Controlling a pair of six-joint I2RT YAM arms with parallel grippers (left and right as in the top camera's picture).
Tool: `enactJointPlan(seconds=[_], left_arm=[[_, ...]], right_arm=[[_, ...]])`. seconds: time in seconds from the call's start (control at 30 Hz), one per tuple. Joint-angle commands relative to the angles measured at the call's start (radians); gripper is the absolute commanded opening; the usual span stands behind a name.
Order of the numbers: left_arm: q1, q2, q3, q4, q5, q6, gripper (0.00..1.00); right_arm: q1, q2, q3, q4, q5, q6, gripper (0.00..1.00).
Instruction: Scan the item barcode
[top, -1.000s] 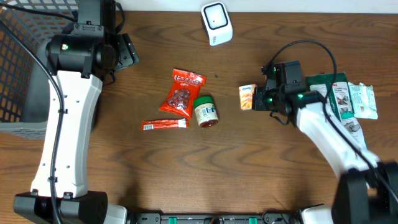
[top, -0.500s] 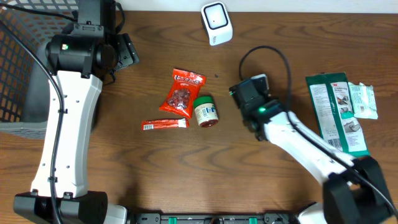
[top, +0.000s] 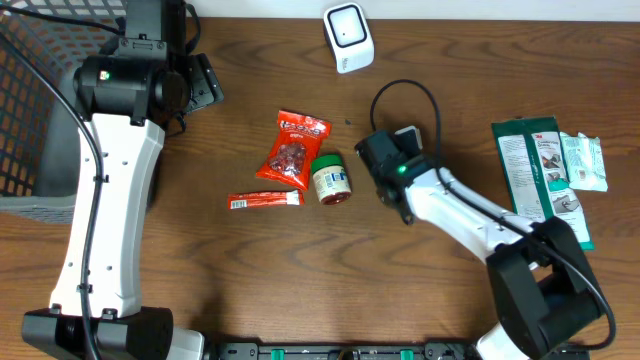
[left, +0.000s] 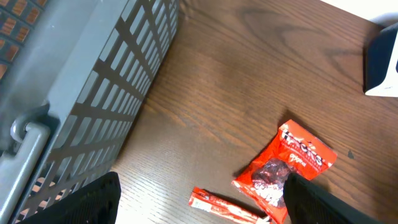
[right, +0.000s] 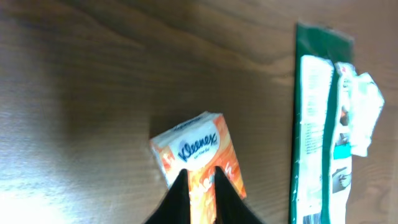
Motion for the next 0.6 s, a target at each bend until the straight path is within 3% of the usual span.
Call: enactJointPlan(seconds=[0.0,0.07,0.13,0.3,0.57], left_arm=[[0.003,-0.020,0.006,-0.003,-0.009,0.006,0.84],[0.003,-0.020,0.006,-0.003,-0.009,0.006,0.84],[0.003,-0.020,0.006,-0.003,-0.009,0.006,0.84],[0.003,-0.020,0.006,-0.003,-0.009,0.006,0.84],[0.003,-0.020,0.006,-0.003,-0.009,0.006,0.84]], right_arm=[[-0.063,-0.075,0.106,-0.046,-0.179,-0.046,0.16],[-0.113,-0.098,0.144,-0.080,-0.295,-0.080,0.28],[-0.179,-0.110,0.164,-0.106,-0.425,-0.121,0.32],[-0.389,-0.080,0.157,-0.219,-0.600,-0.138,0.03],[-0.510,-0.059,0.028,-0.227,-0.778,-0.097,0.01]])
